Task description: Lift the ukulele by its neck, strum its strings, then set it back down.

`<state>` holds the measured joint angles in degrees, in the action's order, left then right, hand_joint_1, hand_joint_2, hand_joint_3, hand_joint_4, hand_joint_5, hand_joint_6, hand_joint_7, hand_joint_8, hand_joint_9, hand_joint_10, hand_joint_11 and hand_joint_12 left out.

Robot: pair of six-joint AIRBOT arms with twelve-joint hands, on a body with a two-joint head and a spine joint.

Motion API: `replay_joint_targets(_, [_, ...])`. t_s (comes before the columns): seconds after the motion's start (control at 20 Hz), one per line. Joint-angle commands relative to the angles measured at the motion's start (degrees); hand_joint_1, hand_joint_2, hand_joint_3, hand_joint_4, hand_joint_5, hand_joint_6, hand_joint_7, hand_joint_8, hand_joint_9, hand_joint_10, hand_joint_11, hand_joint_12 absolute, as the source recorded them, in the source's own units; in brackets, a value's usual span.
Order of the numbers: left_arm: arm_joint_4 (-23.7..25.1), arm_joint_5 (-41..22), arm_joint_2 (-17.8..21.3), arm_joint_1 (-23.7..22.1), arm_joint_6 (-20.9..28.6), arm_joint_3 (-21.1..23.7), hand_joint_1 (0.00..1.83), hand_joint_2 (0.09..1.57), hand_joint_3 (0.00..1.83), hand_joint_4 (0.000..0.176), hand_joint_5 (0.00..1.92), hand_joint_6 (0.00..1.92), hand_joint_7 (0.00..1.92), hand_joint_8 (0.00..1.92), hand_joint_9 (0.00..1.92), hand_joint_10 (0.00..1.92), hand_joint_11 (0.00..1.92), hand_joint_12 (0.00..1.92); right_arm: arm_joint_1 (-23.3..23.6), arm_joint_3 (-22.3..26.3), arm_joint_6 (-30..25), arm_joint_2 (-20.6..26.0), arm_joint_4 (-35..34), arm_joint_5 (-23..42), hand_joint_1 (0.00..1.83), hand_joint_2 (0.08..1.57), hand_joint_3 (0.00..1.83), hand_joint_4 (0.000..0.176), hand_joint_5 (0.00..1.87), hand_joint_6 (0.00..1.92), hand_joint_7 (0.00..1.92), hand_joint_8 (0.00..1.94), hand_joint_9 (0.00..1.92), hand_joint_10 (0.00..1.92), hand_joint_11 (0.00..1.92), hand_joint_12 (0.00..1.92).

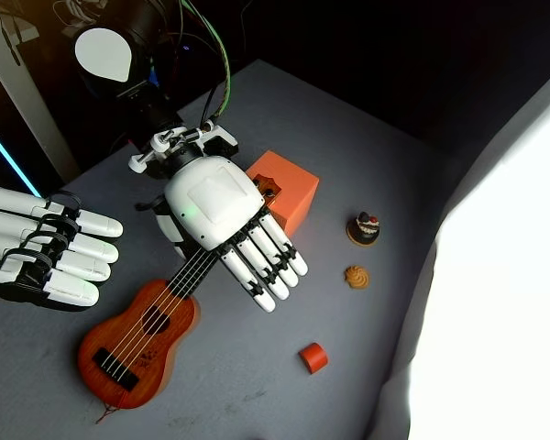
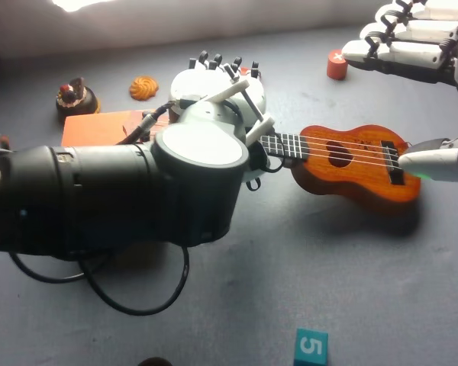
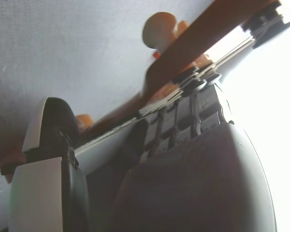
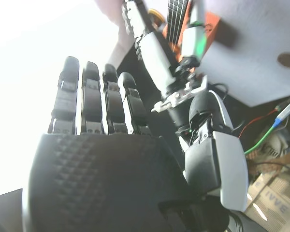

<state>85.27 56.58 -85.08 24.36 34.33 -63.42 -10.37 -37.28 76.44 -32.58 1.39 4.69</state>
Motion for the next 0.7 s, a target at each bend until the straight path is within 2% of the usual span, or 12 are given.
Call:
replay_joint_targets(0.0, [5.12, 0.92, -0.21, -0.14, -0.25, -0.35, 0.92, 1.1, 0.0, 0.0, 0.0, 0.0, 0.0, 0.0, 0.0, 0.0, 0.0, 0.0, 1.11, 0.11, 0.37, 0.47, -0.1, 5.8, 0.11, 1.24, 0.0, 0.0, 0.09, 0.01, 0.13, 0.0, 0.12, 0.05, 0.0, 0.41])
replay_joint_targets(0.2, [5.15, 0.4, -0.57, 0.87, -0.26, -0.98, 0.95, 1.09, 0.0, 0.0, 0.0, 0.0, 0.0, 0.0, 0.0, 0.0, 0.0, 0.0, 1.27, 0.13, 0.64, 0.54, -0.12, 5.56, 0.12, 1.24, 0.0, 0.0, 0.1, 0.01, 0.15, 0.01, 0.12, 0.04, 0.0, 0.39])
replay_joint_targets(0.45, [5.15, 0.42, -0.81, 1.96, -0.26, -0.94, 0.94, 1.1, 0.0, 0.0, 0.0, 0.0, 0.0, 0.0, 0.0, 0.0, 0.0, 0.0, 1.74, 0.31, 0.67, 0.81, -0.1, 3.88, 0.13, 1.24, 0.0, 0.0, 0.09, 0.0, 0.14, 0.0, 0.1, 0.03, 0.0, 0.25])
replay_joint_targets(0.65, [5.15, 0.44, -0.83, 2.17, -0.26, -0.74, 0.9, 1.11, 0.0, 0.0, 0.0, 0.0, 0.0, 0.0, 0.0, 0.0, 0.0, 0.0, 2.28, 0.49, 0.84, 1.39, -0.05, 1.75, 0.1, 1.24, 0.0, 0.0, 0.08, 0.0, 0.13, 0.0, 0.11, 0.03, 0.0, 0.3])
